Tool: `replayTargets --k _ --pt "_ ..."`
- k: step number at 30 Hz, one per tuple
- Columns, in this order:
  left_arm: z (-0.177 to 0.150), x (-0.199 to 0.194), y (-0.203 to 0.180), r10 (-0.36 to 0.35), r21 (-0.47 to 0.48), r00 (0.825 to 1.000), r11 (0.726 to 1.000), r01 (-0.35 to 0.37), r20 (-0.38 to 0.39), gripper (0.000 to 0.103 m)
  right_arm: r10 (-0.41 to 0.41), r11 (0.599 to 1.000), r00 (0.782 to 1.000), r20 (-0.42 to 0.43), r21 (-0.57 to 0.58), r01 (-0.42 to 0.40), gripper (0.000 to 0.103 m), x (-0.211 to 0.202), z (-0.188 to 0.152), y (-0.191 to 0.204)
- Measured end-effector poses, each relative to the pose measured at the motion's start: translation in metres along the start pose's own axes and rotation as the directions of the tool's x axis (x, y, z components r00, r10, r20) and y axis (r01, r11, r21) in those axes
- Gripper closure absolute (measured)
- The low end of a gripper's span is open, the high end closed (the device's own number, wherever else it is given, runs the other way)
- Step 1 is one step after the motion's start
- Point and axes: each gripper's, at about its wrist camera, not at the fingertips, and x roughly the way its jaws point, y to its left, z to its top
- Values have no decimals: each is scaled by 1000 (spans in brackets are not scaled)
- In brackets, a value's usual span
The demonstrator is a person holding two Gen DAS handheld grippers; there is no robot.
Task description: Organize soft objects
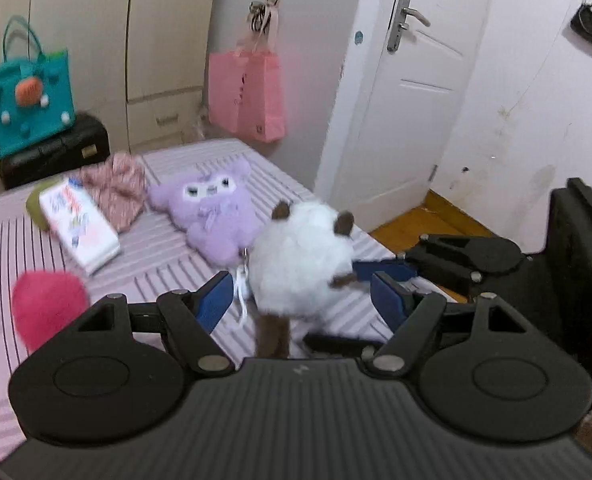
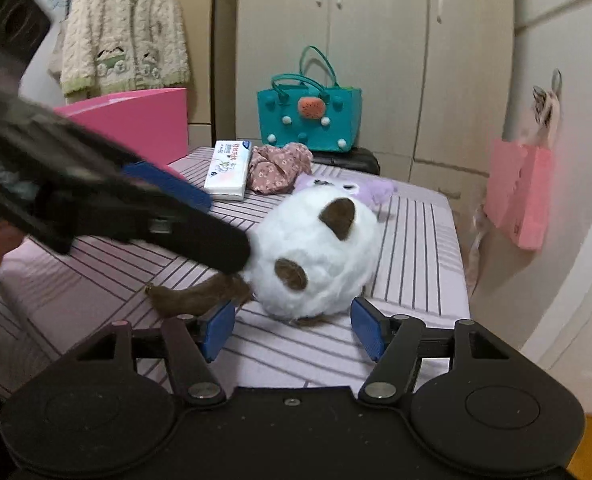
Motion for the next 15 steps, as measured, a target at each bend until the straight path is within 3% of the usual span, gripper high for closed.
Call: replayTargets --k 4,7,15 --pt "4 10 -10 41 38 997 998 -43 58 29 6 1000 1000 13 15 -6 30 7 0 -2" --pt "8 17 -9 5 11 997 1000 -5 76 30 -11 999 1000 4 42 11 21 12 0 -7" --pt "8 35 -5 28 8 998 1000 -29 61 36 -7 997 1000 24 81 5 21 18 -1 -13"
